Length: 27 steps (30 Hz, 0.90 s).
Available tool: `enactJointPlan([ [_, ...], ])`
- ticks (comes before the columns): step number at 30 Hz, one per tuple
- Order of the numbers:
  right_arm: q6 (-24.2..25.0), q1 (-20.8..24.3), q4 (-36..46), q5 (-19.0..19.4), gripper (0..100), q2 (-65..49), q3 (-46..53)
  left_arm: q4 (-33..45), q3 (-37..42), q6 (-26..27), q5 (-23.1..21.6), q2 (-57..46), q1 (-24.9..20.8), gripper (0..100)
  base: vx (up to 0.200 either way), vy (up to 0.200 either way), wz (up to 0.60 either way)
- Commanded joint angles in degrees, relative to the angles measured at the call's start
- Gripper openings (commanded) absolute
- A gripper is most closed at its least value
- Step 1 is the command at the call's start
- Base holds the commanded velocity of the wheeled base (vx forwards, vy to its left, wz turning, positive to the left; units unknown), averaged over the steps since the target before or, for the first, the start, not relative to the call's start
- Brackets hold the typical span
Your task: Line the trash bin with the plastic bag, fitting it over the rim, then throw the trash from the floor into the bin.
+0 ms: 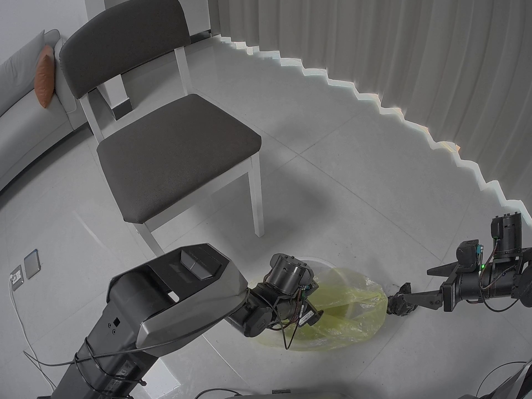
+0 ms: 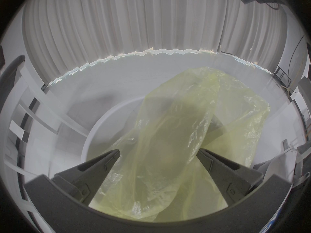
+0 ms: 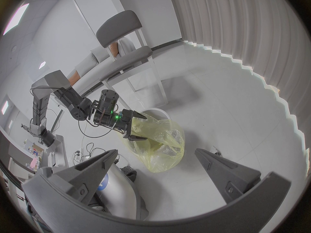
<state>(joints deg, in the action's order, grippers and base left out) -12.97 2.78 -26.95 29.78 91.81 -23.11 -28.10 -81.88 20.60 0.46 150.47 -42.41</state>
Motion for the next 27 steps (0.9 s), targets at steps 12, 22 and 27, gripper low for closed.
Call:
enactJointPlan([
  [12, -0.04, -0.23, -0.03, 0.01, 100, 0.39, -0.09, 3.14, -5.74, 1.02, 1.21, 2.11, -0.13, 0, 0.0, 0.0, 0.0],
  [22, 0.05, -0.58, -0.03, 0.01, 100, 0.39, -0.35, 2.7, -8.03, -1.44, 1.65, -0.53, 1.01, 0, 0.0, 0.0, 0.0],
  [27, 0.05, -0.67, -0.03, 0.1, 100, 0.48, -0.44, 4.11, -11.1, -2.06, 2.0, -2.55, 3.3, 0, 0.0, 0.0, 0.0],
])
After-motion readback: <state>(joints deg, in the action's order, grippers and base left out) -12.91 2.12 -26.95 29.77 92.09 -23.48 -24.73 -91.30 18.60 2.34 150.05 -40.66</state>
